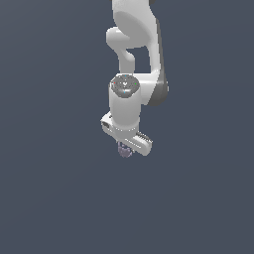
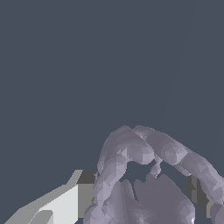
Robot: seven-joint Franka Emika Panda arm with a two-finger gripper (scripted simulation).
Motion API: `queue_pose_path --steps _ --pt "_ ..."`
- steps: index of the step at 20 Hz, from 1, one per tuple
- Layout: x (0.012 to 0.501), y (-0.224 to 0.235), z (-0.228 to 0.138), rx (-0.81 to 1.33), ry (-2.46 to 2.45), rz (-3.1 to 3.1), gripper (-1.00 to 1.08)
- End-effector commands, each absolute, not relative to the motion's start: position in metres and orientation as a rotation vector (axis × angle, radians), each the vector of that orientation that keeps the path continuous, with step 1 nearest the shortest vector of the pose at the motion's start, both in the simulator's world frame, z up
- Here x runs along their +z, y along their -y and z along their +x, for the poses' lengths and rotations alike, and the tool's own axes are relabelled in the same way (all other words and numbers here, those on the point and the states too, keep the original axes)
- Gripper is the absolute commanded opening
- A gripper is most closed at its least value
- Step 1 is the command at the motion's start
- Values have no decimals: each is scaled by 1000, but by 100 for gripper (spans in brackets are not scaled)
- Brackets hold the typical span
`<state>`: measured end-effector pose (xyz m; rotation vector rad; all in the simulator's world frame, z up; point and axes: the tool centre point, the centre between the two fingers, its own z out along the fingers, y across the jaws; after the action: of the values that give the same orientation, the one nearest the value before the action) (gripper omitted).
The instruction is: Pick up the object and move it to a goal position.
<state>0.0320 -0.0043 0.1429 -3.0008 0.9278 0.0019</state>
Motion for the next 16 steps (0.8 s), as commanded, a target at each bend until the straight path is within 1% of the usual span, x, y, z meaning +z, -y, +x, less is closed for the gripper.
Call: queue_pose_path --steps 1,9,16 --pt "166 1 22 1 -927 -3000 -100" --pt "245 -11 -12 1 -927 -3000 -100" --pt "322 -22 -44 0 -929 -3001 -100"
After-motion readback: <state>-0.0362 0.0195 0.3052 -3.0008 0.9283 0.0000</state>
